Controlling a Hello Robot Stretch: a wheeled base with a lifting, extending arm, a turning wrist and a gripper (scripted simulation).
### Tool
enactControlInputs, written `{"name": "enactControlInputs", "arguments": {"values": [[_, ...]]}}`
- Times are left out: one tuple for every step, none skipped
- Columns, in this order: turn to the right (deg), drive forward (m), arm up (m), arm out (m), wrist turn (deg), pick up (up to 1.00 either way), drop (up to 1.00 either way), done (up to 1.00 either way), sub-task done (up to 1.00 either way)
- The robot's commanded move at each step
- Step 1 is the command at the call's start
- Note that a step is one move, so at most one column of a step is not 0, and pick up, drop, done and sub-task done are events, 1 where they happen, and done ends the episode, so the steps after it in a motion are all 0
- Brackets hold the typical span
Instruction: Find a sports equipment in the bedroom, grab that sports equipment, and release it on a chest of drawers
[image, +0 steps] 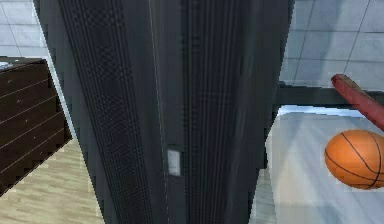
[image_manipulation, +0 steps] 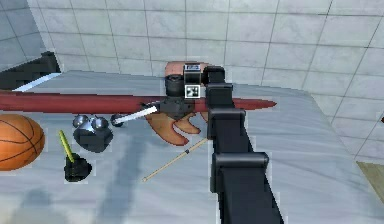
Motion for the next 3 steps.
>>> {"name": "enactControlInputs", "arguments": {"values": [[0.0, 0.00, -0.30, 0.00, 0.0, 0.00, 0.00, 0.00, 0.00], [0.0, 0.00, 0.00, 0.00, 0.0, 1.00, 0.00, 0.00, 0.00], [0.0, 0.00, 0.10, 0.00, 0.0, 0.00, 0.00, 0.00, 0.00]]}}
